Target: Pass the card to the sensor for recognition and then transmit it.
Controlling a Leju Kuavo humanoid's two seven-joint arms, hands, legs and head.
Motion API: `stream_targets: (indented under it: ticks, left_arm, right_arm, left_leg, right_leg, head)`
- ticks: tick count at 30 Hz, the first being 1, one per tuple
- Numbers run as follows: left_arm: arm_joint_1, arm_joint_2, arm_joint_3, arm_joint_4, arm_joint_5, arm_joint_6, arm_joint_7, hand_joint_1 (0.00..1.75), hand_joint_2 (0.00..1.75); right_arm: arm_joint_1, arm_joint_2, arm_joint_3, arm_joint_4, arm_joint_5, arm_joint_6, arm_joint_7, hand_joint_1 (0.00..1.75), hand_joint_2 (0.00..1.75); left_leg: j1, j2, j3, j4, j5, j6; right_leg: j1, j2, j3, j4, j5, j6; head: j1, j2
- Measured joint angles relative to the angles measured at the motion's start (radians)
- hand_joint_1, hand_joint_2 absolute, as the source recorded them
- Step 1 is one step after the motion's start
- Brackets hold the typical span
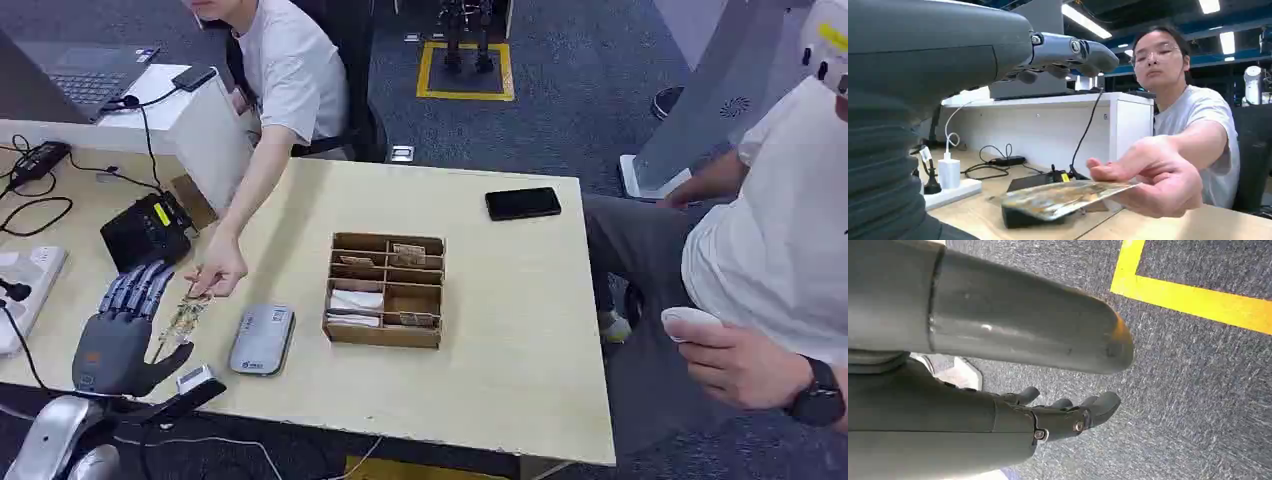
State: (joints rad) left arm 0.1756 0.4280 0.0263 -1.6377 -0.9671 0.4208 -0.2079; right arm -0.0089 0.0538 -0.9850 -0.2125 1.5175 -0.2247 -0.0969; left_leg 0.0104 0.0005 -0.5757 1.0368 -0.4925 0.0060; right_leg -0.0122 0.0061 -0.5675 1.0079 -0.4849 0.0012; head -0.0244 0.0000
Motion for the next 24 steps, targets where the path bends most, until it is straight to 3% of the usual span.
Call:
stream_targets:
  ticks: [9, 10, 12, 24]
  left_arm:
    - [0.002, 0.0, 0.0, 0.0, 0.001, 0.002, 0.0, 0.0, 1.75]
    - [0.003, 0.0, 0.0, 0.0, 0.001, 0.002, 0.0, 1.48, 1.75]
    - [0.004, 0.0, 0.0, 0.0, 0.002, 0.0, 0.0, 1.75, 1.75]
    - [0.011, -0.011, 0.0, -0.007, 0.072, -0.006, -0.027, 1.75, 1.75]
  right_arm:
    - [-0.001, 0.0, -0.004, 0.0, 0.0, -0.003, -0.003, 0.0, 0.0]
    - [-0.001, 0.0, -0.004, 0.0, 0.001, -0.006, -0.004, 0.0, 0.0]
    - [-0.001, 0.0, -0.004, 0.0, 0.001, -0.009, -0.005, 0.0, 0.0]
    - [-0.002, 0.0, -0.006, 0.0, 0.006, -0.024, -0.008, 0.0, 0.0]
  left_leg:
    - [0.0, 0.0, 0.0, 0.0, 0.0, 0.0]
    - [0.0, 0.0, 0.0, 0.0, 0.0, 0.0]
    - [0.0, 0.0, 0.0, 0.0, 0.0, 0.0]
    - [0.0, 0.0, 0.0, 0.0, 0.0, 0.0]
  right_leg:
    - [0.0, 0.0, 0.0, 0.0, 0.0, 0.0]
    - [0.0, 0.0, 0.0, 0.0, 0.0, 0.0]
    - [0.0, 0.0, 0.0, 0.0, 0.0, 0.0]
    - [0.0, 0.0, 0.0, 0.0, 0.0, 0.0]
  head:
    - [0.0, 0.0]
    - [0.0, 0.0]
    - [0.0, 0.0]
    - [0.0, 0.0]
